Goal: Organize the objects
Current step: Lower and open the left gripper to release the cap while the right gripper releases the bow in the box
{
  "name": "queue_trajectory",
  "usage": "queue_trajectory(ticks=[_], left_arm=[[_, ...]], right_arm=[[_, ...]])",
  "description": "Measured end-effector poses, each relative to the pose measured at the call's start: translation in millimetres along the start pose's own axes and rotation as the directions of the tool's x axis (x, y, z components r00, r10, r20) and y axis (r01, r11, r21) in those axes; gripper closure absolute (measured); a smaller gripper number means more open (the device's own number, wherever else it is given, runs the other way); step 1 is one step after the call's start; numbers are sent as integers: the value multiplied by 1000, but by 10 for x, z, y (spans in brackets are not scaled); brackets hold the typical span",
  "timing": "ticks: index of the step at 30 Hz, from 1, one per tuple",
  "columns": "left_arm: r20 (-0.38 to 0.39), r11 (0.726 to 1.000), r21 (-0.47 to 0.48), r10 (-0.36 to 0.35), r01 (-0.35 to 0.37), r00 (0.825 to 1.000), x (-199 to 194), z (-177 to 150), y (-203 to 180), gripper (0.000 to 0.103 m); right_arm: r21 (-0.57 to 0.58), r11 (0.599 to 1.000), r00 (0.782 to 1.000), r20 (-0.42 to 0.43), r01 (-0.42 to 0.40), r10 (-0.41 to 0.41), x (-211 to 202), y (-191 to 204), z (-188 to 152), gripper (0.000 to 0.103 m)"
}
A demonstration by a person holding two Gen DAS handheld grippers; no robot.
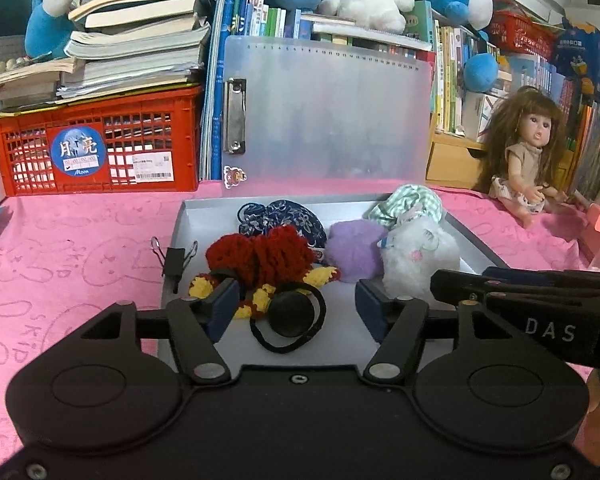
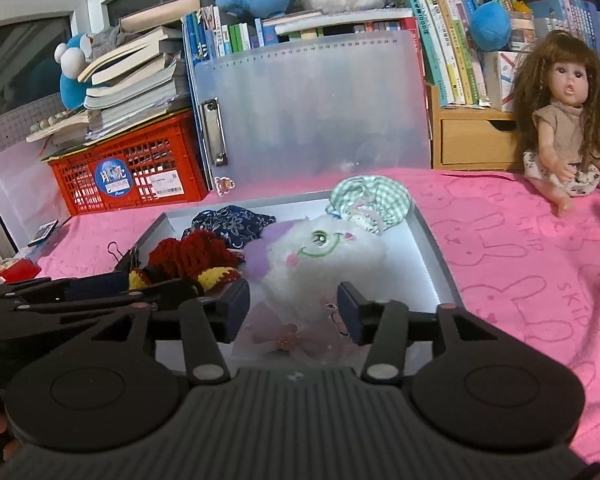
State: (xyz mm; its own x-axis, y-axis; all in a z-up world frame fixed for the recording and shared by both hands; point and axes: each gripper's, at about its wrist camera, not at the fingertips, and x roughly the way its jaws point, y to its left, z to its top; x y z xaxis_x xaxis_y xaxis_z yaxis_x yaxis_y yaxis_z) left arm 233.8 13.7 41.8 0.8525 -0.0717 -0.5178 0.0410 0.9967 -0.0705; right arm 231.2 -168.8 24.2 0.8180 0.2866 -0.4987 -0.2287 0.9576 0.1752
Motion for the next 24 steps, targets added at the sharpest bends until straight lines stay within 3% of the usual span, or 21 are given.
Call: queue_trajectory(ticks=[10,21,24], left_arm=[[10,999,-32,11,-11,1000,-126,23,98,16],[9,999,-28,38,-38,999,-201,-1,120,2],[10,999,-31,40,-39,999,-219,-15,134,1]], right_arm=[[18,1000,999,25,21,-21,-132,-64,20,16],[31,999,999,33,31,-32,-193,-98,4,0],[38,998,998,33,43,-44,-201,-107,-8,0]])
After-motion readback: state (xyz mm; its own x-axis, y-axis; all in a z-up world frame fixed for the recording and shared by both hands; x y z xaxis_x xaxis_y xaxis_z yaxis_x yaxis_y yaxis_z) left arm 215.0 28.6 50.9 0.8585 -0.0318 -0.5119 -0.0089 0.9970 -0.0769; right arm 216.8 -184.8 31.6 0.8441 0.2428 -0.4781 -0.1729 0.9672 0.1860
